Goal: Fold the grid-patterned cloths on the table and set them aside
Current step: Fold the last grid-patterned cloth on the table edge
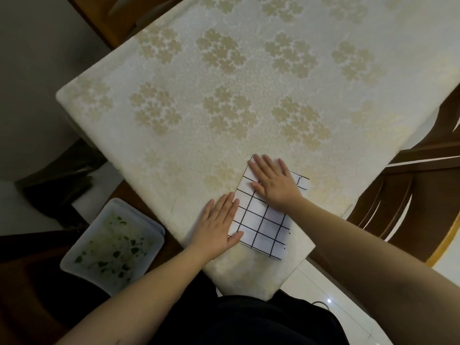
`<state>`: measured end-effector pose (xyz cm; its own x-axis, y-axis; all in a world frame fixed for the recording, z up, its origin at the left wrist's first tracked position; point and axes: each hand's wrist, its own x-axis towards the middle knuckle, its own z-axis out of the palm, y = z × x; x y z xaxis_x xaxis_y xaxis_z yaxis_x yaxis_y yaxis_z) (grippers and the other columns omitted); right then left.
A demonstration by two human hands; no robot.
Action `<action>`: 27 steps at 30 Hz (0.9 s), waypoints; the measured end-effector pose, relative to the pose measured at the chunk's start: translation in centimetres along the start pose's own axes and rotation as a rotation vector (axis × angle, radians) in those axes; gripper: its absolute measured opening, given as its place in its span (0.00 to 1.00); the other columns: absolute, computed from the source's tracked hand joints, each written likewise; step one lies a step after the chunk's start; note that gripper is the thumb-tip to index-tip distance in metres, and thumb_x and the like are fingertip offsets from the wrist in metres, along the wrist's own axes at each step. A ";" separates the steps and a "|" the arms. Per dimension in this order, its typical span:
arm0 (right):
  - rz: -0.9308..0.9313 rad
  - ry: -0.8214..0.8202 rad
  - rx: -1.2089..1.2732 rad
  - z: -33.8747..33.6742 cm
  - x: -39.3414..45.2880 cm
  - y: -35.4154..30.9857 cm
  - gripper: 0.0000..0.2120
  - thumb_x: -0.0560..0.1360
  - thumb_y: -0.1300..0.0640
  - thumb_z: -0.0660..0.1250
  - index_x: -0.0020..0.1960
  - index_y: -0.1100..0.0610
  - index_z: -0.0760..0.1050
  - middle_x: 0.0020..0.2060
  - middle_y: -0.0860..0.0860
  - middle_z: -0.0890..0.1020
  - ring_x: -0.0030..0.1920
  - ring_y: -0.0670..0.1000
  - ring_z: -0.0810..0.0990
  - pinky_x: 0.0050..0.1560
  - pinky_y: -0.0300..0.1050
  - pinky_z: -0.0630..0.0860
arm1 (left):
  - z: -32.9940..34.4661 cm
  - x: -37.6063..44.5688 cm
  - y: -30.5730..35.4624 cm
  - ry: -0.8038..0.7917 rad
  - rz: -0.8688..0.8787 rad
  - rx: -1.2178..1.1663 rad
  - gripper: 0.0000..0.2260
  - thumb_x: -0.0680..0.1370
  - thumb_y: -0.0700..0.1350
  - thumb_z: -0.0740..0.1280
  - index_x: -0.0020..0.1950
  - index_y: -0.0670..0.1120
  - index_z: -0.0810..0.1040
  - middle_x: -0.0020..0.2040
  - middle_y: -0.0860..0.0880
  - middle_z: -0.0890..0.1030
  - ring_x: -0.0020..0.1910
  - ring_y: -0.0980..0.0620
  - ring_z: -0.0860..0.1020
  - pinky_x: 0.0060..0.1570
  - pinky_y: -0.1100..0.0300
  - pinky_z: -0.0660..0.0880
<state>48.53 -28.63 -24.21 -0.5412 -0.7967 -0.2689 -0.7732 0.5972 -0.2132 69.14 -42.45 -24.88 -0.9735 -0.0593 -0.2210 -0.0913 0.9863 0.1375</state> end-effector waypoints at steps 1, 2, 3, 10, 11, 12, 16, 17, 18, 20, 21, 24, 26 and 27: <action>0.074 0.018 0.025 -0.4 0.2 0.6 0.31 0.81 0.37 0.36 0.80 0.48 0.44 0.80 0.48 0.45 0.80 0.52 0.44 0.76 0.51 0.35 | 0.0 0.0 0.0 0.004 0.001 -0.009 0.36 0.79 0.64 0.52 0.79 0.42 0.55 0.80 0.43 0.53 0.79 0.47 0.52 0.74 0.45 0.52; 0.161 0.032 0.066 -0.9 0.4 1.1 0.31 0.82 0.37 0.39 0.80 0.49 0.43 0.79 0.47 0.44 0.79 0.51 0.42 0.76 0.51 0.35 | 0.0 0.0 0.1 0.013 -0.001 -0.023 0.35 0.79 0.63 0.52 0.79 0.42 0.55 0.80 0.43 0.54 0.79 0.47 0.52 0.74 0.45 0.52; 0.259 0.050 0.122 -1.4 0.3 1.5 0.30 0.82 0.39 0.43 0.80 0.50 0.43 0.80 0.47 0.44 0.79 0.51 0.42 0.76 0.52 0.36 | -0.2 0.1 0.1 0.026 -0.005 -0.052 0.34 0.79 0.62 0.52 0.79 0.43 0.56 0.80 0.44 0.55 0.78 0.47 0.53 0.74 0.46 0.51; 0.855 0.288 0.605 -4.0 -5.6 1.8 0.21 0.80 0.50 0.61 0.71 0.54 0.68 0.66 0.57 0.73 0.64 0.58 0.73 0.64 0.58 0.71 | -4.0 4.9 0.6 0.136 -0.306 -0.460 0.17 0.79 0.46 0.64 0.67 0.45 0.75 0.61 0.46 0.78 0.61 0.45 0.74 0.60 0.49 0.71; 0.906 0.300 0.702 -4.0 -6.8 1.4 0.20 0.80 0.51 0.61 0.70 0.55 0.69 0.63 0.56 0.76 0.58 0.57 0.76 0.60 0.57 0.74 | -4.6 6.0 0.5 0.117 -0.382 -0.513 0.15 0.79 0.47 0.65 0.65 0.45 0.76 0.58 0.46 0.78 0.58 0.45 0.75 0.58 0.49 0.73; 0.956 0.310 0.820 -3.9 -8.0 0.8 0.20 0.80 0.51 0.61 0.70 0.55 0.69 0.60 0.55 0.78 0.52 0.54 0.79 0.54 0.55 0.77 | -5.0 6.9 0.3 0.080 -0.455 -0.563 0.14 0.79 0.48 0.66 0.64 0.45 0.76 0.56 0.46 0.78 0.55 0.46 0.76 0.56 0.49 0.74; 1.111 0.287 1.058 -2.5 -11.3 -1.6 0.19 0.79 0.55 0.63 0.69 0.55 0.69 0.47 0.48 0.78 0.38 0.45 0.76 0.39 0.43 0.73 | -5.8 9.9 -0.2 -0.044 -0.548 -0.621 0.12 0.78 0.48 0.68 0.58 0.45 0.77 0.56 0.45 0.77 0.51 0.45 0.78 0.55 0.49 0.77; 1.143 0.286 1.103 -2.0 -11.7 -2.0 0.19 0.78 0.57 0.64 0.68 0.55 0.70 0.44 0.47 0.77 0.37 0.45 0.76 0.38 0.42 0.72 | -5.9 10.5 -0.3 -0.059 -0.541 -0.607 0.11 0.78 0.47 0.69 0.57 0.44 0.77 0.56 0.44 0.78 0.51 0.45 0.79 0.55 0.50 0.77; 1.177 0.283 1.149 -1.6 -12.0 -2.4 0.19 0.78 0.58 0.65 0.68 0.56 0.70 0.43 0.47 0.77 0.37 0.46 0.76 0.38 0.42 0.72 | -5.9 11.0 -0.3 -0.080 -0.536 -0.596 0.10 0.77 0.47 0.69 0.56 0.44 0.78 0.57 0.44 0.78 0.51 0.45 0.79 0.55 0.50 0.77; 1.233 0.267 1.223 -0.9 -12.3 -2.8 0.20 0.76 0.59 0.65 0.68 0.56 0.70 0.48 0.51 0.79 0.40 0.49 0.77 0.37 0.41 0.72 | -5.7 11.6 -0.4 -0.126 -0.544 -0.591 0.09 0.76 0.47 0.71 0.53 0.44 0.80 0.57 0.43 0.78 0.50 0.45 0.79 0.54 0.51 0.78; 1.250 0.254 1.245 -0.8 -12.3 -2.9 0.20 0.76 0.59 0.66 0.68 0.56 0.70 0.50 0.53 0.80 0.42 0.50 0.78 0.37 0.41 0.72 | -5.7 11.7 -0.3 -0.145 -0.553 -0.597 0.08 0.76 0.47 0.72 0.52 0.45 0.81 0.57 0.43 0.78 0.50 0.45 0.80 0.54 0.50 0.79; 1.276 0.232 1.316 -0.8 -12.3 -3.2 0.20 0.75 0.57 0.70 0.64 0.57 0.70 0.47 0.52 0.79 0.47 0.53 0.78 0.45 0.44 0.73 | -6.0 11.6 -0.2 -0.143 -0.545 -0.651 0.08 0.75 0.45 0.72 0.52 0.44 0.81 0.56 0.44 0.80 0.50 0.46 0.80 0.54 0.53 0.78; 1.293 0.234 1.353 -0.9 -12.1 -3.1 0.19 0.74 0.56 0.73 0.61 0.56 0.70 0.41 0.49 0.77 0.43 0.51 0.77 0.47 0.45 0.73 | -6.7 11.1 -0.2 -0.129 -0.520 -0.730 0.08 0.75 0.44 0.72 0.53 0.45 0.79 0.50 0.46 0.80 0.50 0.47 0.79 0.51 0.55 0.77; 1.302 0.233 1.364 -0.9 -12.1 -3.0 0.18 0.73 0.56 0.74 0.59 0.55 0.71 0.40 0.49 0.76 0.41 0.51 0.77 0.47 0.45 0.74 | -7.1 10.8 -0.2 -0.141 -0.499 -0.781 0.07 0.76 0.43 0.71 0.52 0.45 0.77 0.49 0.47 0.80 0.49 0.47 0.79 0.50 0.55 0.76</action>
<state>57.13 -20.87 -19.47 -0.6089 0.2208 -0.7619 0.7837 0.3160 -0.5347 57.19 -44.37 -20.45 -0.7543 -0.3781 -0.5368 -0.6561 0.4664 0.5933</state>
